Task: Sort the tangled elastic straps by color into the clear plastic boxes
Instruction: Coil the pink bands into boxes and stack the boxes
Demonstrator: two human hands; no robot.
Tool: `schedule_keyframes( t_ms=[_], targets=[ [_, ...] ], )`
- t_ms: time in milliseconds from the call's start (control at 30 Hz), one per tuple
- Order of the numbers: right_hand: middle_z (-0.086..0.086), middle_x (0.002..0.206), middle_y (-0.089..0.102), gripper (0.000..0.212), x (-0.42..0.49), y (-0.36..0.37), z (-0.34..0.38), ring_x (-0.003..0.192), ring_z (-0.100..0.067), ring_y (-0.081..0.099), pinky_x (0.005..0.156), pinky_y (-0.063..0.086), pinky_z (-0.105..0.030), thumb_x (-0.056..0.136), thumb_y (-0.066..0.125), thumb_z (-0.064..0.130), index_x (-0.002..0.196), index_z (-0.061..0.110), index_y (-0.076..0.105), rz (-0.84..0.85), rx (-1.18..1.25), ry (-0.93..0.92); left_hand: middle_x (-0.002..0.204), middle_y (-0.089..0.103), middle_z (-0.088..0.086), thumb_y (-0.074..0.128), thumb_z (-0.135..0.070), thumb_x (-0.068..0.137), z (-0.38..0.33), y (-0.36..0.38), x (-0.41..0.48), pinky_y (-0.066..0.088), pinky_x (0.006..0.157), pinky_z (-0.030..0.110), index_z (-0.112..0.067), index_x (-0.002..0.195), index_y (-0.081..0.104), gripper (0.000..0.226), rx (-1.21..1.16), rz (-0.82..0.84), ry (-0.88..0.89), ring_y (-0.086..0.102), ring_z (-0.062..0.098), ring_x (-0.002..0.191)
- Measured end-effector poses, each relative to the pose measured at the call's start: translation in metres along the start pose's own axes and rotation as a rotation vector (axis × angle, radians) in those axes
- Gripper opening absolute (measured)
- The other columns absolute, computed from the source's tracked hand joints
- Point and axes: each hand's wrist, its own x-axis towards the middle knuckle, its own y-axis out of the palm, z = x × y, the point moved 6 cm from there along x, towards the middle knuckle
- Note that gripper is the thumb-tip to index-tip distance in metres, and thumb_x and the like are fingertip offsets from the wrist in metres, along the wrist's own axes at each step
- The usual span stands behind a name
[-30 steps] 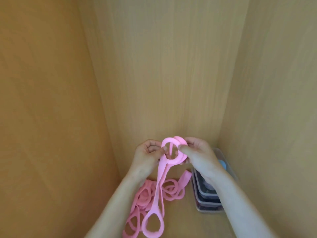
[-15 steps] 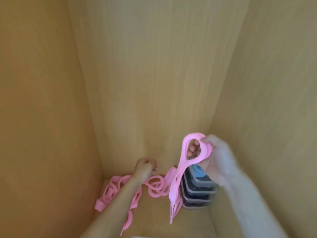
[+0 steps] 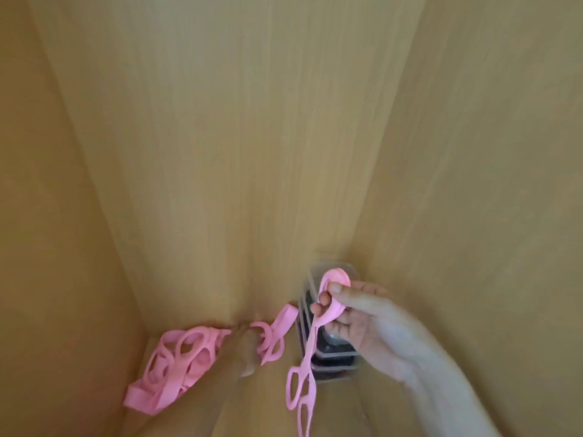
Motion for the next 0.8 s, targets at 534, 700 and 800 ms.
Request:
schedule_keyframes(
  t_ms=[534,700,800],
  targets=[
    [-0.015,0.084,0.071,0.023,0.037,0.021,-0.016,0.083,-0.027,0.071,0.083,0.051,-0.036,0.076,0.069,0.012,0.096,0.006,0.059,-0.041,0.173,0.055,0.092,0.067,0.010,0.051,0.002,0.094,0.003,-0.081,-0.023,0.049,0.076,0.036,-0.010,0.095,0.058,0.015,-0.734,-0.359,-0.157,0.060,0.025,0.081],
    [-0.014,0.081,0.071,0.007,0.051,0.043,-0.013,0.081,-0.025,0.070,0.085,0.051,-0.035,0.090,0.062,0.002,0.096,0.003,0.061,-0.028,0.180,0.075,0.095,0.071,0.013,0.054,0.000,0.098,-0.017,-0.157,-0.055,0.045,0.074,0.031,-0.006,0.091,0.060,0.011,-1.076,-0.467,-0.045,0.059,0.019,0.081],
    [-0.014,0.087,0.069,0.007,0.057,0.054,-0.016,0.084,-0.024,0.067,0.083,0.051,-0.032,0.093,0.061,0.002,0.100,0.004,0.061,-0.003,0.174,0.086,0.088,0.071,0.005,0.054,-0.001,0.099,-0.026,-0.189,-0.082,0.042,0.067,0.026,-0.005,0.098,0.063,0.009,-1.164,-0.536,0.008,0.055,0.014,0.073]
  ],
)
